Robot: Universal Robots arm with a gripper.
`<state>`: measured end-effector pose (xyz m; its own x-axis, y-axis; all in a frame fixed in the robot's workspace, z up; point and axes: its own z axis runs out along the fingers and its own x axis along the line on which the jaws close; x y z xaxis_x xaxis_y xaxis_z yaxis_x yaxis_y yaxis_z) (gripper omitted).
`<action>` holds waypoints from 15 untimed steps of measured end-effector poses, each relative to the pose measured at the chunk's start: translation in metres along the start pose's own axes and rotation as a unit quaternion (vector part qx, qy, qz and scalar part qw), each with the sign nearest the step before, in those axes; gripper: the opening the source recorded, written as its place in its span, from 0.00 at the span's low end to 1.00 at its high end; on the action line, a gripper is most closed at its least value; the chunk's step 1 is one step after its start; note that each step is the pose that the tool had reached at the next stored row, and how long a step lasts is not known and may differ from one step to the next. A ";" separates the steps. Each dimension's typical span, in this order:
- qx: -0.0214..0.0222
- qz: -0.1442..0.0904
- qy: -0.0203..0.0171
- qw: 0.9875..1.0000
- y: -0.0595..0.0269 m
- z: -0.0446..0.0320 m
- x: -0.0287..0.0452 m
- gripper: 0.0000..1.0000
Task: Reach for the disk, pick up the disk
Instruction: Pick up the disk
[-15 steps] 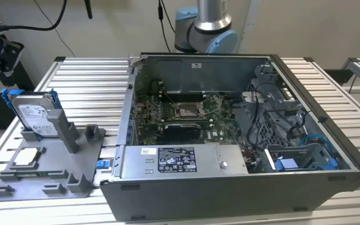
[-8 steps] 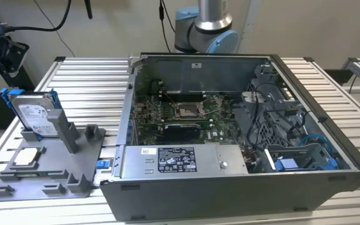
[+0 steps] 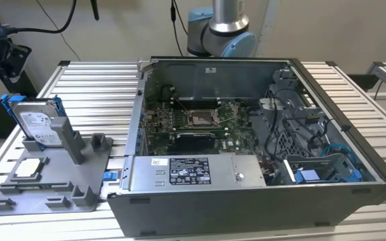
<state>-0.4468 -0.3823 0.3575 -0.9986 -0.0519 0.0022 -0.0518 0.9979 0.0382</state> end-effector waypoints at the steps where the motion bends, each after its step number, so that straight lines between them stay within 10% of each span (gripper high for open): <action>1: 0.000 -0.009 0.000 1.000 0.0000 0.0000 0.0000 0.00; 8: 0.000 -0.073 0.003 0.997 0.0000 0.0000 0.0000 0.00; 15: 0.000 -0.136 0.005 0.991 0.0000 0.0000 0.0000 0.00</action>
<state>-0.4468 -0.3823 0.3574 -0.9478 -0.3188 0.0022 -0.3185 0.9472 0.0382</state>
